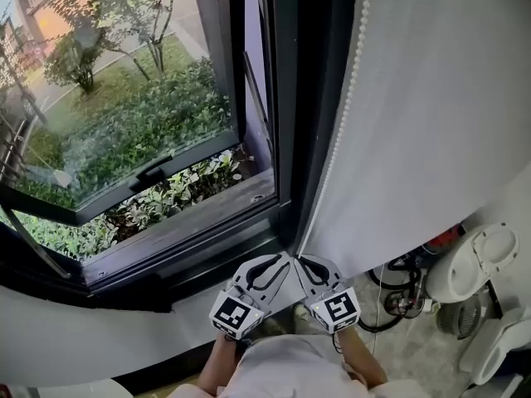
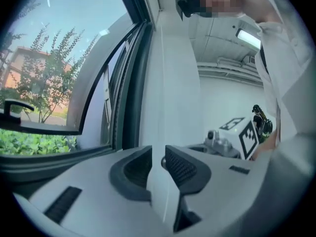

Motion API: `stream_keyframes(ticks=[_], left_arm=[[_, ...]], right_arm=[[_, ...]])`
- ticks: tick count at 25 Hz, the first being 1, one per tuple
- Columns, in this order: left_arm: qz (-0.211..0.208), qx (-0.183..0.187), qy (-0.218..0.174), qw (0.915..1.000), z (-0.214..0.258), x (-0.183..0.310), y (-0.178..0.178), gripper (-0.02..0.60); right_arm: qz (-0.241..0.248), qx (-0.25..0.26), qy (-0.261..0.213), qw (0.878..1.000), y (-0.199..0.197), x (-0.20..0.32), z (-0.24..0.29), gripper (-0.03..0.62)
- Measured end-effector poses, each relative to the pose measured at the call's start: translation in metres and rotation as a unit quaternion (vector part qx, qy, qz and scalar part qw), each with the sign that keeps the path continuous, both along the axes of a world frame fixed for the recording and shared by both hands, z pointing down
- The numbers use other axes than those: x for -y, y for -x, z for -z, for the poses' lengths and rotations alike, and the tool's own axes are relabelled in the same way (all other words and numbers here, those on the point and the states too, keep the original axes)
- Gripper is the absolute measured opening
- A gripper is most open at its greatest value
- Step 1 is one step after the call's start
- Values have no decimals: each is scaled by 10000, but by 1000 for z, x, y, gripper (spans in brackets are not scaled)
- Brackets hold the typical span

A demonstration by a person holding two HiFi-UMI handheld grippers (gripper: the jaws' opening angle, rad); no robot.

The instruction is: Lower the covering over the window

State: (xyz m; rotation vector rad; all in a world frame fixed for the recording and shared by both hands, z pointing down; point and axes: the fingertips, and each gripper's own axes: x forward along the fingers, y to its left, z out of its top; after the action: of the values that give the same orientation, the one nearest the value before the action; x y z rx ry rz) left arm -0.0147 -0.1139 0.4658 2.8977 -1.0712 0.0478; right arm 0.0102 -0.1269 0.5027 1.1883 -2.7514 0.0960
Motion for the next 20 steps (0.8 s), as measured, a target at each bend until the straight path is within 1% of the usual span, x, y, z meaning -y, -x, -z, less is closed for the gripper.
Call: stream_keyframes(ticks=[4, 9, 11, 16, 17, 18, 20], left_arm=[[-48, -148, -497, 9986, 46, 3, 2, 98], [-289, -205, -969, 9947, 93, 8, -13, 113], [-353, -230, -1075, 9933, 106, 11, -20, 120], [-349, -386, -1167, 9918, 127, 22, -27, 126], [-331, -429, -1183, 9915, 130, 23, -27, 122], [-308, -451, -1188, 9914, 132, 24, -27, 103], [-280, -472, -1179, 9915, 133, 25, -28, 33]], right_arm=[[8, -53, 125, 9999, 2, -2, -15, -5], [63, -156, 247, 9996, 7, -6, -30, -5], [88, -187, 283, 9994, 9, -8, -35, -5], [133, -174, 288, 9993, 15, -11, -36, -5], [139, -174, 288, 9993, 16, -11, -36, -5], [142, -177, 285, 9993, 16, -12, -36, -5], [131, -188, 259, 9994, 16, -11, -36, -5]])
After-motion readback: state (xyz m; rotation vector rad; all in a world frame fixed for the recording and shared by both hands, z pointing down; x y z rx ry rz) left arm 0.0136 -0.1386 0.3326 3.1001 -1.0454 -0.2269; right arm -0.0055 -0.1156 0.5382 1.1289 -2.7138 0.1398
